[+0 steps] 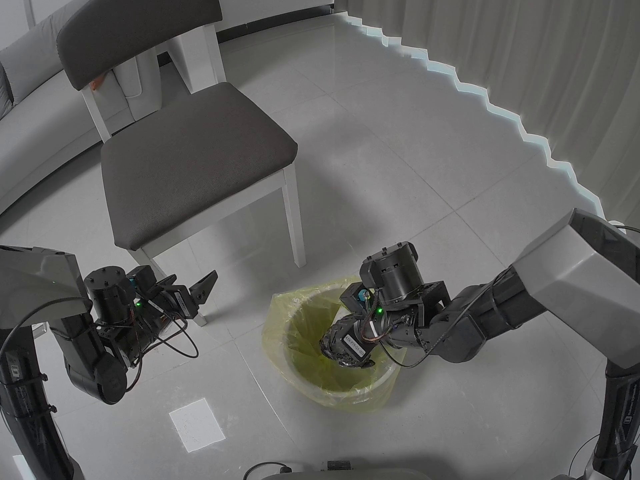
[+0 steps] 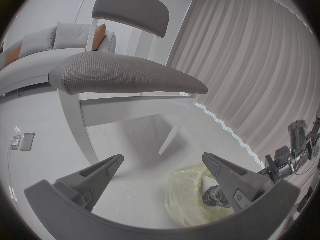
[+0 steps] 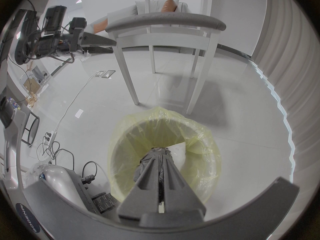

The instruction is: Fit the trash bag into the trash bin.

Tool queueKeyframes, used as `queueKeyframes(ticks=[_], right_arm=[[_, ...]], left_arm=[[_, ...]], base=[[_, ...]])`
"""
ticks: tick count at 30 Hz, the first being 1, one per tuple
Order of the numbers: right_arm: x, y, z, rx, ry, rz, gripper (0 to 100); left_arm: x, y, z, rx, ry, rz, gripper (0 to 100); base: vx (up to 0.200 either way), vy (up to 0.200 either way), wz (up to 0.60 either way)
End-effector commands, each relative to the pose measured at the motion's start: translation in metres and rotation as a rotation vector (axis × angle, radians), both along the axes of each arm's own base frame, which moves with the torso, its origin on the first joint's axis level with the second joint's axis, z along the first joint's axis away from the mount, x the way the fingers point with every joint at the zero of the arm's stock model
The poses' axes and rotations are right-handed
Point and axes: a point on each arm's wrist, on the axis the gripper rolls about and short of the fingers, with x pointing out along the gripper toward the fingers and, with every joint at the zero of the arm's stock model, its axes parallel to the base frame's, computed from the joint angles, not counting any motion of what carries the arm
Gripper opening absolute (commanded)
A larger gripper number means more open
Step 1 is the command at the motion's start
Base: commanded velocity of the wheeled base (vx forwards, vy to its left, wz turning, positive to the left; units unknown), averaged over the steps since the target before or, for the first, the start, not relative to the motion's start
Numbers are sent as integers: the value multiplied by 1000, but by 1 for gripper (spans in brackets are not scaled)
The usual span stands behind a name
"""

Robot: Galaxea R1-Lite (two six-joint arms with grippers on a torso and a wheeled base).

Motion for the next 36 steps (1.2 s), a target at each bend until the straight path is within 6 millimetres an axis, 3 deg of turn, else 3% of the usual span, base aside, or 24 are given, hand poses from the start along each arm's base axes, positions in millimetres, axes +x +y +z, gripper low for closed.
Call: queueKeyframes(ticks=[1, 15, 16, 21, 28, 36], right_arm=[[15, 1, -21, -18, 20, -19, 0], [34, 9, -50, -39, 41, -32, 0], [34, 9, -51, -45, 41, -30, 100], [34, 8, -49, -47, 32, -25, 100], [34, -1, -25, -10, 2, -50, 100], [22, -43, 35, 44, -64, -116, 100]], left_arm=[[1, 0, -1, -2, -11, 0, 100], [3, -6, -8, 1, 9, -16, 100], [3, -7, -9, 1, 12, -18, 100], [3, -9, -10, 3, 13, -26, 100], [7, -29, -31, 17, 63, -71, 100], [46, -61, -69, 41, 90, -107, 100]], base=[[0, 0, 0], [0, 0, 0], [0, 0, 0], [0, 0, 0], [0, 0, 0], [0, 0, 0]])
